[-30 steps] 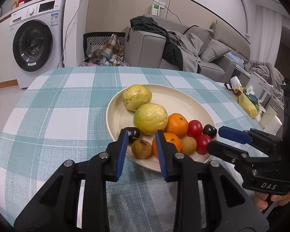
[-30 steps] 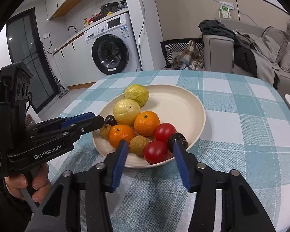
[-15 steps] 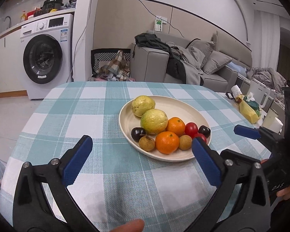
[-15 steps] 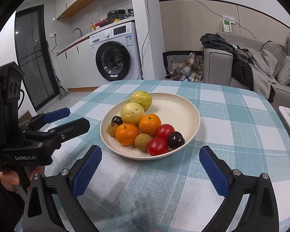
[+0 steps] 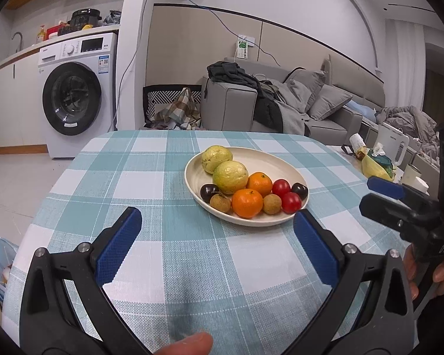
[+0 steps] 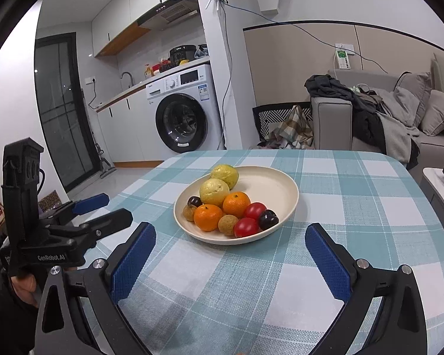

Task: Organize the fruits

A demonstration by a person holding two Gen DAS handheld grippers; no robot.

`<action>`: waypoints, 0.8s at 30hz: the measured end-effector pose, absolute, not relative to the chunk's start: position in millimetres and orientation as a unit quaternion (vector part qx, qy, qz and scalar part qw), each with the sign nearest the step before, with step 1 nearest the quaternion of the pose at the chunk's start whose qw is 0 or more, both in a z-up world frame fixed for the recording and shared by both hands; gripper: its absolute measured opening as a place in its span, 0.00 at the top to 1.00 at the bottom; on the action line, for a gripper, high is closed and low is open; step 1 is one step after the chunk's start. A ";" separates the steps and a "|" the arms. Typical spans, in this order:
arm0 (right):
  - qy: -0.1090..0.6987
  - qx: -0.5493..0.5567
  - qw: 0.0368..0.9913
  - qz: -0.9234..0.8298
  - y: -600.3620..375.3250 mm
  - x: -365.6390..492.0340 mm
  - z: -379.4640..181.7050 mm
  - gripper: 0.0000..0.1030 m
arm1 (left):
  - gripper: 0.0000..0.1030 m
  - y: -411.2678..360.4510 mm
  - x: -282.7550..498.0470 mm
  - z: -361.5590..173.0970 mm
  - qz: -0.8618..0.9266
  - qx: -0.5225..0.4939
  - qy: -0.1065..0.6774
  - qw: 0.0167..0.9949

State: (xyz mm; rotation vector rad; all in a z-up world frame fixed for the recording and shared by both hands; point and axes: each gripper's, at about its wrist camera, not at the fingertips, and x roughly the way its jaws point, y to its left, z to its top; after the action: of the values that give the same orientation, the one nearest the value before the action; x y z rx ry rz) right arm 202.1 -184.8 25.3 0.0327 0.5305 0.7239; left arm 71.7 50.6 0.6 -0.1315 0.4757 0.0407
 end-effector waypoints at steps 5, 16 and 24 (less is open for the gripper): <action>0.249 0.014 0.903 0.350 -184.9 199.4 26.5 0.00 | 0.01 42.7 71.2 1.2 0.019 -0.047 0.235 0.971; 0.246 -0.002 0.904 0.349 -179.0 195.0 24.2 0.00 | 0.01 41.1 72.1 1.7 0.017 -0.045 0.232 0.972; 0.243 0.002 0.905 0.348 -181.5 193.7 24.9 0.00 | 0.01 41.5 72.9 1.9 0.019 -0.045 0.233 0.971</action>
State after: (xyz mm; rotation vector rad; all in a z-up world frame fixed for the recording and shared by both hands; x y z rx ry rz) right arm 193.7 -181.5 24.9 0.0042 0.5020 0.7194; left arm 72.9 41.5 1.9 -0.0918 0.4695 0.0391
